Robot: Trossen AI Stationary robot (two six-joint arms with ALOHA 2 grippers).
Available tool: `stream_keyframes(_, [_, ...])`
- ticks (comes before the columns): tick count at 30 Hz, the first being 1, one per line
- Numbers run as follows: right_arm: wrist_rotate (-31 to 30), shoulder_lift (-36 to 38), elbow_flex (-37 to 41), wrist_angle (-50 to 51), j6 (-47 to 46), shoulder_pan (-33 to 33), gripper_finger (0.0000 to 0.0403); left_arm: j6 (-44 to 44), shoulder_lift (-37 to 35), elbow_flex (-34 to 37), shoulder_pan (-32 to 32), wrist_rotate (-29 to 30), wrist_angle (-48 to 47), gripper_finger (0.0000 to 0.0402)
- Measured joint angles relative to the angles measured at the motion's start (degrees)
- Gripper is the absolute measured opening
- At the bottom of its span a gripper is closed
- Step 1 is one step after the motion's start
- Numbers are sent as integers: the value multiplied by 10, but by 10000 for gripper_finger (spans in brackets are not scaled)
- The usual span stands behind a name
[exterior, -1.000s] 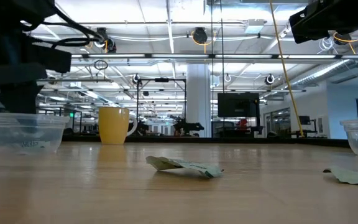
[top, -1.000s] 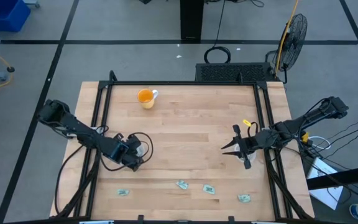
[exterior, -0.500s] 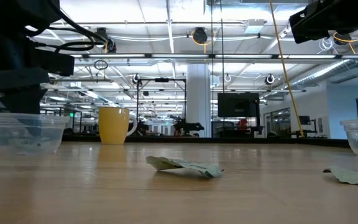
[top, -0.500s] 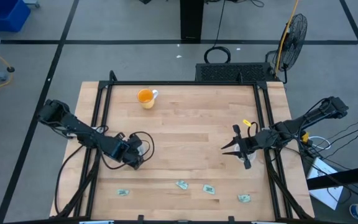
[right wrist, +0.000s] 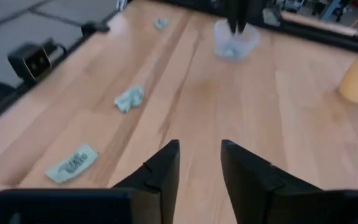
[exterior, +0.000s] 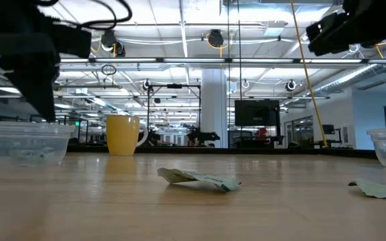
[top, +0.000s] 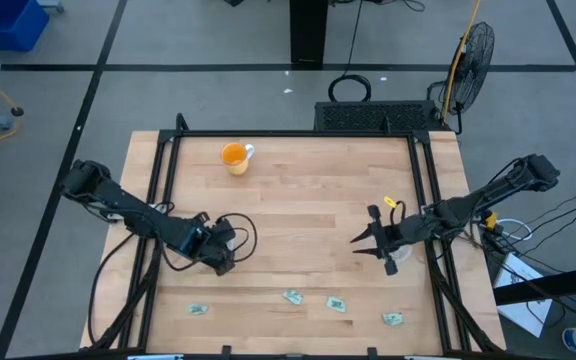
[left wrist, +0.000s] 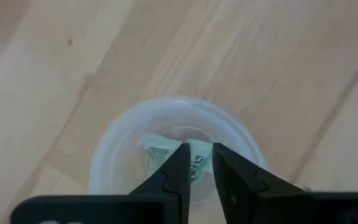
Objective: Pick and place items into bin
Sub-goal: Put the stevia packet into the right transparent bin
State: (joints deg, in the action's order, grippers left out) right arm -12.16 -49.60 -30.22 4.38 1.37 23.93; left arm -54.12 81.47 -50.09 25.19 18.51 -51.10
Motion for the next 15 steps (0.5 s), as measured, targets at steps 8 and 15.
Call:
stream_keyframes(8, [19,-79,0,-51,-21,4,149,49,0,-73,0,49,-13,72])
stream_keyframes(15, [119,-175,0,-139,-50,32,149,65,0,-81,0,83,-9,72])
